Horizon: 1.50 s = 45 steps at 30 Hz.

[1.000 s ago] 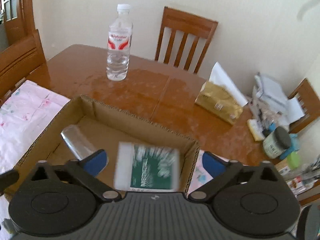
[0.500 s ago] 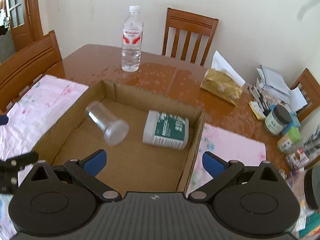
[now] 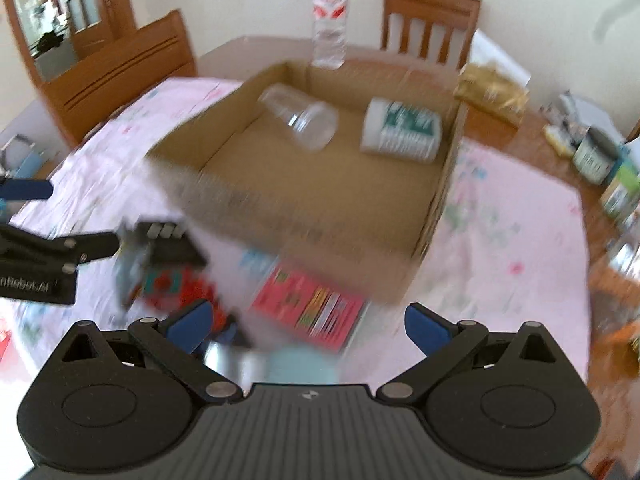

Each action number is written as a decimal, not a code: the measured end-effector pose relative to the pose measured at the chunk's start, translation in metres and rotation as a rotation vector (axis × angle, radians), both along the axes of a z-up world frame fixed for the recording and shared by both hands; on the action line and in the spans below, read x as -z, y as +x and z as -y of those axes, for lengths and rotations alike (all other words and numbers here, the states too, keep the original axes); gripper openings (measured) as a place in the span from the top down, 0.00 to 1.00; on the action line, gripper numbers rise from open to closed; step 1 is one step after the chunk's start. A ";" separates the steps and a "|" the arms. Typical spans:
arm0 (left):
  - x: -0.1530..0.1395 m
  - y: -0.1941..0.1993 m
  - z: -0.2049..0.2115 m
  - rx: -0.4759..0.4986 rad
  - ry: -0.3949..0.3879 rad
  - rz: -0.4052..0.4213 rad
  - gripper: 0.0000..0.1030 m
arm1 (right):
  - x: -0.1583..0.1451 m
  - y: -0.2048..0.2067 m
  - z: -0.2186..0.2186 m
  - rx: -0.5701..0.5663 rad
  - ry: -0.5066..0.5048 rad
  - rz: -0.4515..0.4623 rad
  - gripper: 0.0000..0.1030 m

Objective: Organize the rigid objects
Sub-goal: 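Grasp the correction tape with left tool while right tool grasps the gold capsule bottle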

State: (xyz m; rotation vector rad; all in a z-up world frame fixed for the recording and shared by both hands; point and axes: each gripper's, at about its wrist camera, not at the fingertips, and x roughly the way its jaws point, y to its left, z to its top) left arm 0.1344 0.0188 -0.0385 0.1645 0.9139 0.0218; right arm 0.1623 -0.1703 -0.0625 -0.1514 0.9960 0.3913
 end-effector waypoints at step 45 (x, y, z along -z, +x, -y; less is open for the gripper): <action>0.050 -0.037 0.019 0.229 -0.081 -0.127 0.01 | 0.037 -0.081 0.044 0.183 -0.017 -0.141 0.00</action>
